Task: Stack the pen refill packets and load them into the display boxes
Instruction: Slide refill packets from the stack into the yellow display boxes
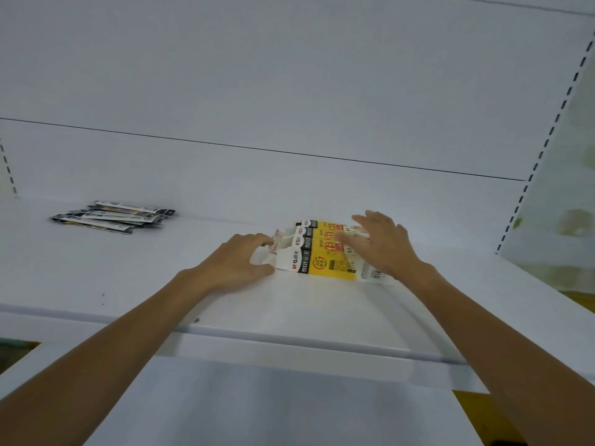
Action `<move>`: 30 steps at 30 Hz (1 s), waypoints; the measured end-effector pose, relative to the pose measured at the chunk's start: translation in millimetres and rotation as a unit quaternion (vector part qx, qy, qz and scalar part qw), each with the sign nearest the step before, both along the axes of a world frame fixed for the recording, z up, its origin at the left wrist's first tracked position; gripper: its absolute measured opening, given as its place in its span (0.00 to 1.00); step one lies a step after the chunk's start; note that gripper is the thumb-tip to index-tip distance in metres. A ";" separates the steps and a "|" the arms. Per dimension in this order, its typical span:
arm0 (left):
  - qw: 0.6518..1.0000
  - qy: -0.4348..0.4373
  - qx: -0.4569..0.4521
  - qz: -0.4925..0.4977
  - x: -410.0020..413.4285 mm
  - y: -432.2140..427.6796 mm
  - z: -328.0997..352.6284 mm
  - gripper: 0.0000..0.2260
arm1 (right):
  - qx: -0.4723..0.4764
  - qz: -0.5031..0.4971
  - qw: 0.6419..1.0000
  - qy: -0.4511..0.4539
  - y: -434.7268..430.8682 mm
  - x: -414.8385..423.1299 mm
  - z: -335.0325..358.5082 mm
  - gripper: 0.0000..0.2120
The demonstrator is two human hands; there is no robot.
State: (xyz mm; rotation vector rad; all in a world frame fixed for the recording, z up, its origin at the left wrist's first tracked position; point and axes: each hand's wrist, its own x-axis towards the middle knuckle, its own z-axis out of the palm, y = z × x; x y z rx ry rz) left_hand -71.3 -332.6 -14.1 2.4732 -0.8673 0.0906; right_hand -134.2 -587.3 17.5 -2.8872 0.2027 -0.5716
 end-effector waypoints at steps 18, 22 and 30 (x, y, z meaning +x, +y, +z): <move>0.991 -0.073 -0.073 0.087 125.4 252.1 24.1 0.09 | 0.036 0.098 0.985 -0.138 258.6 150.7 23.0 0.26; 0.993 -0.062 -0.029 0.095 154.3 284.9 26.8 0.11 | 0.056 0.099 0.990 -0.079 299.1 170.6 18.0 0.27; 0.996 -0.025 0.019 0.079 194.6 312.7 11.1 0.14 | 0.070 0.036 0.997 0.021 346.3 206.0 2.0 0.27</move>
